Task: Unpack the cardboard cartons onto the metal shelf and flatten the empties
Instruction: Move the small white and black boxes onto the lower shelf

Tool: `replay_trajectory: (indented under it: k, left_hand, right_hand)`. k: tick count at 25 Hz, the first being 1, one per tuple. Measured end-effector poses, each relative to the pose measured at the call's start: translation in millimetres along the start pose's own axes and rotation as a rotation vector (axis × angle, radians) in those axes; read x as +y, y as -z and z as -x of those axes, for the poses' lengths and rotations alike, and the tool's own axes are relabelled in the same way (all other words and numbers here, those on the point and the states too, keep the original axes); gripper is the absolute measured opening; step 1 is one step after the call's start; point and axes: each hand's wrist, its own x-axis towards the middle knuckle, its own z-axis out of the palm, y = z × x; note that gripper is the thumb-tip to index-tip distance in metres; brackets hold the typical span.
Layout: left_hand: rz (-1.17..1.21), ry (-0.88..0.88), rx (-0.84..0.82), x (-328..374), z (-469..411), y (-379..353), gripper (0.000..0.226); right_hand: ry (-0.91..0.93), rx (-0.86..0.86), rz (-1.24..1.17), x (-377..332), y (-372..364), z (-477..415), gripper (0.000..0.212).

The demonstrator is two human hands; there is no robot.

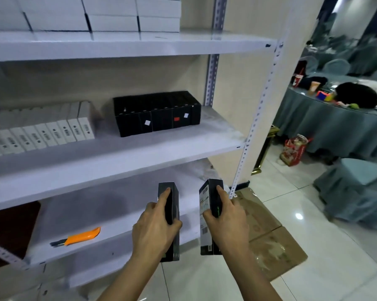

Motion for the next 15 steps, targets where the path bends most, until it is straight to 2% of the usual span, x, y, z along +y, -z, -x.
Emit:
replay_trajectory:
  k: [8,15]
  left_hand:
    - [0.014,-0.107,-0.017,45,-70,-5,0.079]
    - [0.041,-0.199,0.03,78,-148,10,0.077]
  right_hand:
    - [-0.032,0.074,-0.006,-3,17,-63,0.075]
    - [0.011,0.101,-0.047,-42,23,-142,0.073]
